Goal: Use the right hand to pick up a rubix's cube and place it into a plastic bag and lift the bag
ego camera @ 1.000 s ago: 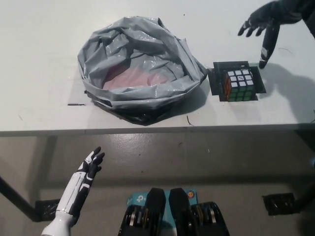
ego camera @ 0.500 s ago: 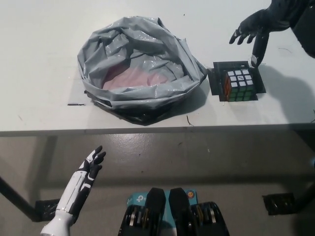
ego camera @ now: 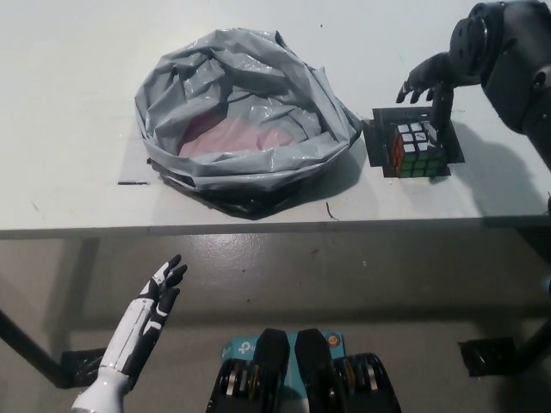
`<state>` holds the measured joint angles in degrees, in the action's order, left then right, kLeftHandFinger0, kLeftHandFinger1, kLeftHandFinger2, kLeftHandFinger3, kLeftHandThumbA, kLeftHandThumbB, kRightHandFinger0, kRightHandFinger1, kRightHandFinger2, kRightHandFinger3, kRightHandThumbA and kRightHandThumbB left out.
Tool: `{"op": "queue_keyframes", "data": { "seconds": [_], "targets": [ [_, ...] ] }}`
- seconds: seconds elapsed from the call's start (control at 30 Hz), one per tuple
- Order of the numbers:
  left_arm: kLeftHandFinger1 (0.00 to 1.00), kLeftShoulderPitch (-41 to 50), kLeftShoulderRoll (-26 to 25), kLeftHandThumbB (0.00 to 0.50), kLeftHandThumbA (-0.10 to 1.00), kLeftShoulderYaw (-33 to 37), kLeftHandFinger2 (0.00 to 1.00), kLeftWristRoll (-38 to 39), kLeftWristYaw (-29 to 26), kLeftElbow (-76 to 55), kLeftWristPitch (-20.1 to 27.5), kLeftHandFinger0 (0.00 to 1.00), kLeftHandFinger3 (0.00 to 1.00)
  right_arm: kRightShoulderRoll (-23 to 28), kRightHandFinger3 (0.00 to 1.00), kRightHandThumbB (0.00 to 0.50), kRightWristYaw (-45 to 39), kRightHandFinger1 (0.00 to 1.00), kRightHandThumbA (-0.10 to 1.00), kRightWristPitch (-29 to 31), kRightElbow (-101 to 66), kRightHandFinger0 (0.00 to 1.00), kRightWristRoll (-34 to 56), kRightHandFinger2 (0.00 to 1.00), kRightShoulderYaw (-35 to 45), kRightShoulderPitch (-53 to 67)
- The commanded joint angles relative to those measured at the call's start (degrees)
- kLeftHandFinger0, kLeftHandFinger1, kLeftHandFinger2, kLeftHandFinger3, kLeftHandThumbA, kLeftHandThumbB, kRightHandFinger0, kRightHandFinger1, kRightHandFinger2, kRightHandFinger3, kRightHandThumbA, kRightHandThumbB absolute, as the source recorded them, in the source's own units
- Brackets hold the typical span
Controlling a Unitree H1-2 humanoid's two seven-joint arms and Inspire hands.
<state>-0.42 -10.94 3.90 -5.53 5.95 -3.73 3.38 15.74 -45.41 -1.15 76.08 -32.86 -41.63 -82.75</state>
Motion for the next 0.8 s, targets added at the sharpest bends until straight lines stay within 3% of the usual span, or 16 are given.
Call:
{"op": "queue_keyframes", "data": {
  "seconds": [0.0, 0.57, 0.77],
  "targets": [
    [1.00, -0.23, -0.70, 0.149, 1.00, 0.23, 1.00, -0.50, 0.76, -2.26, 0.43, 1.00, 1.00, -0.33, 1.00, 0.500, 3.90, 1.00, 0.96, 2.40, 1.12, 1.00, -1.51, 1.00, 0.21, -2.15],
    [1.00, -0.33, -0.73, 0.161, 1.00, 0.28, 1.00, -0.91, 0.68, -2.85, 0.16, 1.00, 1.00, -0.77, 1.00, 0.500, 7.80, 1.00, 0.93, 3.04, 3.44, 1.00, -3.65, 1.00, -0.49, -0.74],
    [1.00, -0.58, -0.97, 0.145, 1.00, 0.46, 1.00, -1.46, 0.77, -3.02, 0.30, 1.00, 1.00, -0.57, 1.00, 0.500, 9.53, 1.00, 0.85, 1.52, 4.31, 1.00, -3.80, 1.00, -0.01, -0.33]
  ]
}}
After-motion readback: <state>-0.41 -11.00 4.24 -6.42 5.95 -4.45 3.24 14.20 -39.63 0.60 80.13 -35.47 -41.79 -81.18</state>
